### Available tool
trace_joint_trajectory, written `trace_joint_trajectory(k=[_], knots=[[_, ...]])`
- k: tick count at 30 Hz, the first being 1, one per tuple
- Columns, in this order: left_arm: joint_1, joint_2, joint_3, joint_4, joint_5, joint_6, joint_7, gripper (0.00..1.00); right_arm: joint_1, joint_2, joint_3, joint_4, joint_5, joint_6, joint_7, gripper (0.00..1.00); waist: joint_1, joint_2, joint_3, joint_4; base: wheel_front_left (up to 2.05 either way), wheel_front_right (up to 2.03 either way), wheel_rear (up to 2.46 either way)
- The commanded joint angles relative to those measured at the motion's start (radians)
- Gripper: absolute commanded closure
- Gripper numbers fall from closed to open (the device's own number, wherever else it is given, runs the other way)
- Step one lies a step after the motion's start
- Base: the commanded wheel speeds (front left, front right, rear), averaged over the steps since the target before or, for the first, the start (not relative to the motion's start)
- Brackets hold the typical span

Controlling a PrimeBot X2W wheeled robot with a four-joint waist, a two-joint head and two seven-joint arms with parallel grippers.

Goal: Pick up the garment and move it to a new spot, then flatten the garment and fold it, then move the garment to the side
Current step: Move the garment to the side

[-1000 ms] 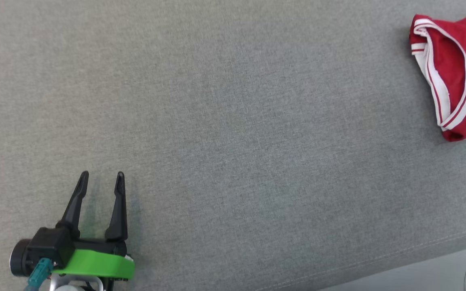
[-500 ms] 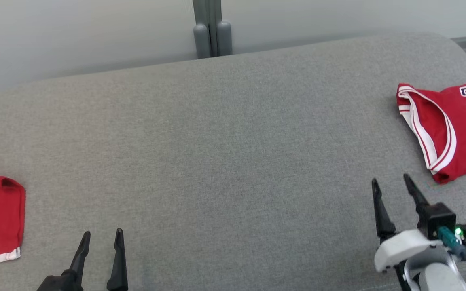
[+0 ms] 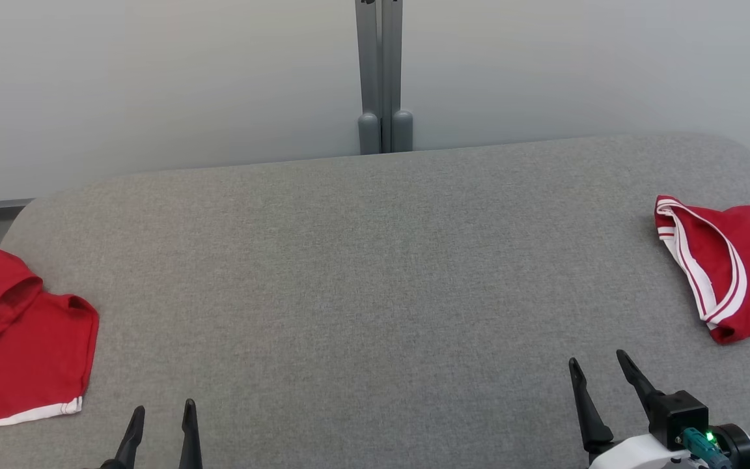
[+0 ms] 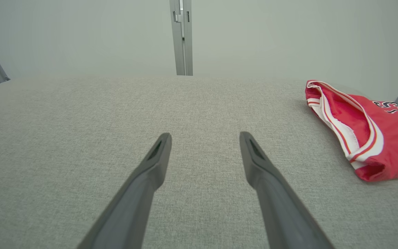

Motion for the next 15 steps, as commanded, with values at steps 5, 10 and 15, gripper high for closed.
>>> trace_joint_trajectory(k=[5, 10, 15], knots=[[0.006, 0.000, -0.014, 0.012, -0.008, 0.003, 0.000, 0.00, 0.011, -0.002, 0.005, -0.006, 0.015, -0.002, -0.003, 0.00, 0.0001, 0.0000, 0.002, -0.004, 0.00, 0.00, 0.00], [-0.001, 0.000, -0.018, 0.013, -0.010, 0.001, 0.000, 0.00, 0.010, -0.002, 0.003, -0.008, 0.009, -0.002, -0.003, 0.00, 0.0001, 0.0000, 0.008, -0.012, 0.00, 0.00, 0.00], [-0.003, 0.000, -0.023, 0.016, -0.013, 0.000, 0.000, 0.00, 0.008, -0.002, 0.001, -0.010, 0.007, -0.002, -0.003, 0.00, 0.0001, 0.0000, 0.011, -0.016, 0.00, 0.00, 0.00]])
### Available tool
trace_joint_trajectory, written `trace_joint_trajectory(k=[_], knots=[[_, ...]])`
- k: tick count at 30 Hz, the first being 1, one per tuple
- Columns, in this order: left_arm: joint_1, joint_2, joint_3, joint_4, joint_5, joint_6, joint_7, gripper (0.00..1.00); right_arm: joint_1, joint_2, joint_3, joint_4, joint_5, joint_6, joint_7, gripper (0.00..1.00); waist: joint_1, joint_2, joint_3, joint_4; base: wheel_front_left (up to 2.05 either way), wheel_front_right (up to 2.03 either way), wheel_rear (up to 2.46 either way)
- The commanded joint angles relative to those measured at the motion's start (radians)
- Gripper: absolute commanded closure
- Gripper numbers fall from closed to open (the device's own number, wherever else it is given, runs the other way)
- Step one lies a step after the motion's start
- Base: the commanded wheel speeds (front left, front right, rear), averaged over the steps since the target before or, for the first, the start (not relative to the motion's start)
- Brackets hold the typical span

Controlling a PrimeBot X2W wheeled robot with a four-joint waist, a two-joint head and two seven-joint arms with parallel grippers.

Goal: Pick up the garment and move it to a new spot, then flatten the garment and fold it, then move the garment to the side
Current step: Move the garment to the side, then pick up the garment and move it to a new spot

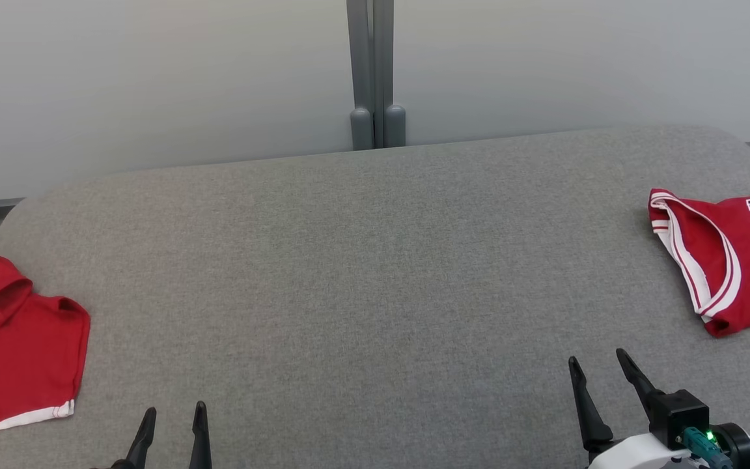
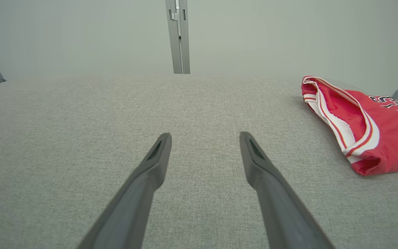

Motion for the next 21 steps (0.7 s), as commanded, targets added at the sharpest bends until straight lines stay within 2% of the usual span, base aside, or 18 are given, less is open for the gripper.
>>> trace_joint_trajectory(k=[1, 6, 10, 14, 21], knots=[[-0.003, 0.001, -0.002, 0.003, -0.003, 0.000, 0.000, 0.00, 0.008, -0.002, 0.000, -0.005, -0.002, -0.002, -0.003, 0.00, 0.0001, 0.0000, 0.001, -0.001, 0.00, 0.00, 0.00], [-0.006, 0.001, -0.008, 0.003, -0.004, 0.000, 0.000, 0.00, 0.006, -0.002, 0.000, -0.008, -0.003, -0.002, -0.003, 0.00, 0.0001, 0.0000, 0.002, 0.000, 0.00, 0.00, 0.00], [-0.026, 0.001, -0.016, 0.010, 0.004, -0.001, 0.000, 0.00, 0.014, -0.002, -0.009, -0.015, 0.008, -0.002, -0.003, 0.00, 0.0001, 0.0000, 0.002, 0.032, 0.00, 0.00, 0.00], [-0.039, 0.001, -0.025, 0.022, 0.008, -0.002, 0.000, 0.00, 0.029, -0.002, 0.002, -0.008, 0.018, -0.002, -0.003, 0.00, 0.0001, 0.0000, -0.007, 0.115, 0.00, 0.00, 0.00], [0.001, 0.002, -0.003, 0.028, 0.016, 0.003, 0.001, 0.00, 0.010, -0.002, 0.049, -0.009, 0.050, -0.002, -0.003, 0.00, 0.0001, 0.0000, -0.022, 0.302, 0.00, 0.00, 0.00]])
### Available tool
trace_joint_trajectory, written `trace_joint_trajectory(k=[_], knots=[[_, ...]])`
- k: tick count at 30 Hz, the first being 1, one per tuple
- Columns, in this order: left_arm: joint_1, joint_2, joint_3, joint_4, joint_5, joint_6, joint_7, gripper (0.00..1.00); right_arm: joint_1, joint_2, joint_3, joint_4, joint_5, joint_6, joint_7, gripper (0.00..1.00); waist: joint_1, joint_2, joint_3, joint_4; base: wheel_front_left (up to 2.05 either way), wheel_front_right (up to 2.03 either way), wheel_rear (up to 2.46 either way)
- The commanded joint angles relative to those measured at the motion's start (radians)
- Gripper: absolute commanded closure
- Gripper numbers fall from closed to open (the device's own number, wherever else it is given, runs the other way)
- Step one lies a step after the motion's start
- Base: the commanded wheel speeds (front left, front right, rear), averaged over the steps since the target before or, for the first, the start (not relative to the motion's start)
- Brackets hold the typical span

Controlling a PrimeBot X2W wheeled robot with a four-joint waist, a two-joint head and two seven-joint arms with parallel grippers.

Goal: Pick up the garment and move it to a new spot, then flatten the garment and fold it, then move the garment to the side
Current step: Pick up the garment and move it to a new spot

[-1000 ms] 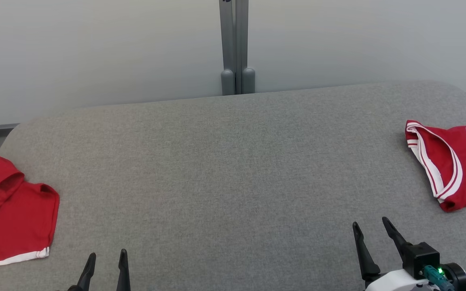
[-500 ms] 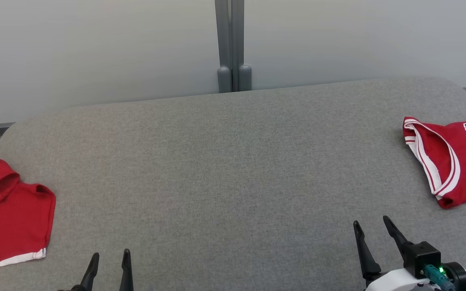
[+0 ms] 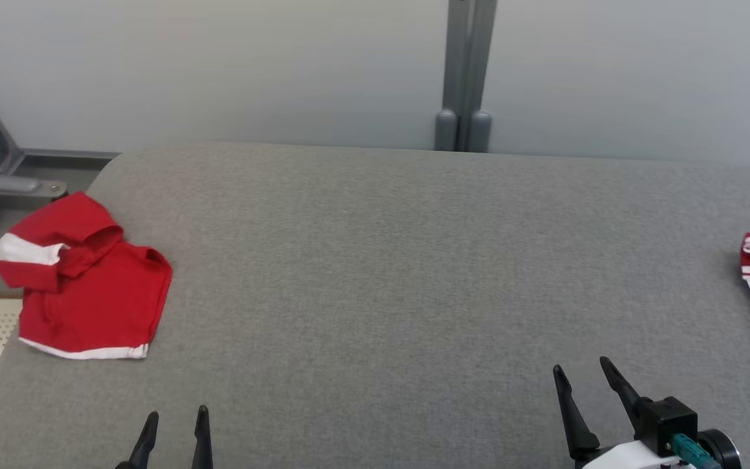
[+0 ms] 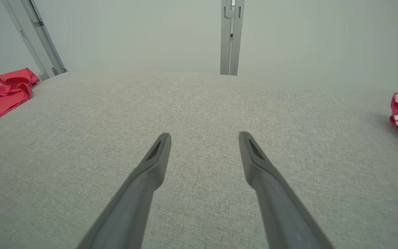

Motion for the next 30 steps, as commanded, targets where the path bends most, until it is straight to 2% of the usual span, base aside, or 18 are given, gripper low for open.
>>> trace_joint_trajectory(k=[1, 5, 8, 16, 20, 24, 30], knots=[[0.020, 0.003, 0.011, 0.002, 0.008, 0.003, 0.001, 0.00, -0.019, -0.002, 0.009, -0.001, 0.012, -0.002, -0.003, 0.00, 0.0001, 0.0000, -0.016, 0.148, 0.00, 0.00, 0.00], [0.049, 0.002, 0.035, -0.003, 0.009, 0.003, 0.001, 0.00, -0.036, -0.002, 0.040, 0.016, 0.010, -0.002, -0.003, 0.00, 0.0001, 0.0000, -0.020, 0.204, 0.00, 0.00, 0.00], [0.056, 0.002, 0.043, -0.009, 0.004, 0.002, 0.001, 0.00, -0.045, -0.002, 0.044, 0.020, 0.012, -0.002, -0.003, 0.00, 0.0001, 0.0000, -0.018, 0.217, 0.00, 0.00, 0.00], [-0.031, 0.002, 0.014, 0.010, -0.013, -0.003, 0.001, 0.00, -0.057, -0.002, 0.053, 0.018, -0.014, -0.002, -0.003, 0.00, 0.0001, 0.0000, 0.038, 0.177, 0.00, 0.00, 0.00], [-0.207, 0.018, -0.020, 0.108, -0.044, -0.005, 0.010, 0.00, -0.133, -0.003, 0.050, 0.001, -0.071, -0.002, -0.003, 0.00, 0.0001, 0.0000, 0.180, 0.127, 0.00, 0.00, 0.00], [-0.452, 0.060, -0.054, 0.218, -0.137, -0.005, 0.096, 0.00, -0.252, -0.004, 0.057, -0.016, -0.144, -0.002, -0.003, 0.00, 0.0001, 0.0000, 0.365, 0.076, 0.00, 0.00, 0.00], [-0.787, 0.180, -0.082, 0.348, -0.310, -0.006, 0.244, 0.00, -0.427, -0.003, 0.054, -0.054, -0.208, -0.002, -0.003, 0.00, 0.0001, 0.0000, 0.621, 0.001, 0.00, 0.00, 0.00]])
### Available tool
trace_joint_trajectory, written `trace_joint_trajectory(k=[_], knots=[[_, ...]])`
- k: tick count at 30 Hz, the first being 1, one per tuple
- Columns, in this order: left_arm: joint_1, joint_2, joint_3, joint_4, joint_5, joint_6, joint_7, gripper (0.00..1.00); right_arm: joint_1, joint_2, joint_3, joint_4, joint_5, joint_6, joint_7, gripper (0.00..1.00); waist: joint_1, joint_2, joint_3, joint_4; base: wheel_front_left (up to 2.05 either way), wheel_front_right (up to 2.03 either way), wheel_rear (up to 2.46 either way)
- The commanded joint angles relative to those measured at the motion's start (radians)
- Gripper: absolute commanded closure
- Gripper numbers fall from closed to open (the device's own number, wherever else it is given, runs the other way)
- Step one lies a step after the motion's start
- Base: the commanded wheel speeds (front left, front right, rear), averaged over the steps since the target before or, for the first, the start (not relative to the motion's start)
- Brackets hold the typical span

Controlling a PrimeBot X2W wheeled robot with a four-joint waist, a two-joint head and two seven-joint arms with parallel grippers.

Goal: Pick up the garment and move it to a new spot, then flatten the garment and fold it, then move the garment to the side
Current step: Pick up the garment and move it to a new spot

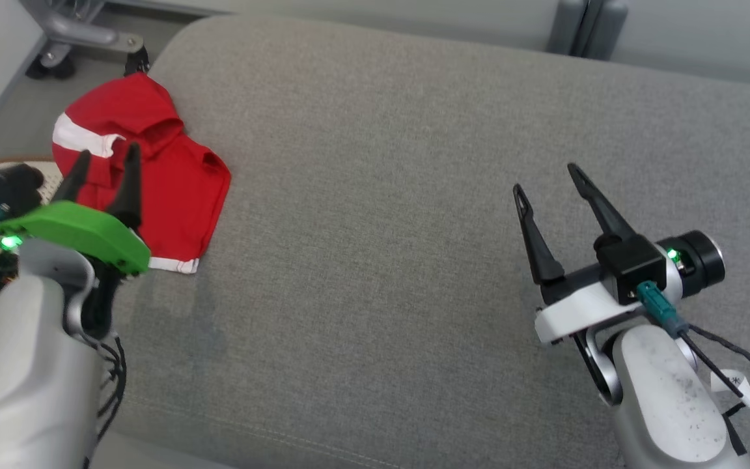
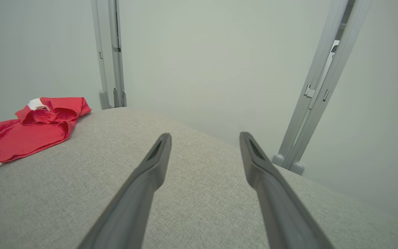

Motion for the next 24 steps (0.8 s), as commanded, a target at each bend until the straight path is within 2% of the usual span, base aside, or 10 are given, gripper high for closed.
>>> trace_joint_trajectory(k=[1, 6, 10, 18, 21, 22, 23, 24], knots=[[-0.074, 0.020, 0.009, 0.033, -0.041, -0.003, 0.032, 0.00, -0.046, -0.006, -0.004, -0.014, -0.008, -0.002, -0.003, 0.00, 0.0000, 0.0000, 0.409, -0.194, 0.00, 0.00, 0.00], [-0.260, 0.098, 0.035, 0.176, -0.108, -0.003, 0.126, 0.00, -0.126, -0.005, 0.005, -0.040, -0.023, -0.002, -0.003, 0.00, 0.0000, 0.0000, 0.526, -0.234, 0.00, 0.00, 0.00], [-0.352, 0.144, 0.053, 0.284, -0.147, -0.003, 0.172, 0.00, -0.156, -0.003, 0.017, -0.051, -0.019, -0.002, -0.003, 0.00, 0.0000, 0.0000, 0.562, -0.260, 0.00, 0.00, 0.00], [-0.445, 0.205, 0.072, 0.480, -0.146, 0.032, 0.146, 0.00, -0.133, -0.013, 0.004, -0.045, -0.020, -0.002, 0.002, 0.00, 0.0000, 0.0000, 0.552, -0.281, 0.00, 0.00, 0.00], [-0.445, 0.193, 0.068, 0.534, -0.150, 0.027, 0.140, 0.00, -0.114, -0.016, -0.009, -0.043, -0.016, -0.002, 0.006, 0.00, 0.0000, 0.0000, 0.534, -0.279, 0.00, 0.00, 0.00], [-0.442, 0.189, 0.065, 0.551, -0.152, 0.022, 0.143, 0.29, -0.106, -0.017, -0.013, -0.041, -0.015, -0.003, 0.006, 0.00, 0.0000, 0.0000, 0.527, -0.277, 0.00, 0.00, 0.00], [-0.442, 0.184, 0.060, 0.563, -0.152, 0.018, 0.142, 0.78, -0.099, -0.017, -0.016, -0.038, -0.014, -0.003, 0.007, 0.00, 0.0000, 0.0000, 0.519, -0.275, 0.00, 0.00, 0.00], [-0.441, 0.177, 0.057, 0.569, -0.156, 0.012, 0.131, 1.00, -0.090, -0.018, -0.018, -0.035, -0.012, -0.003, 0.007, 0.00, 0.0000, 0.0000, 0.510, -0.272, 0.00, 0.00, 0.00]])
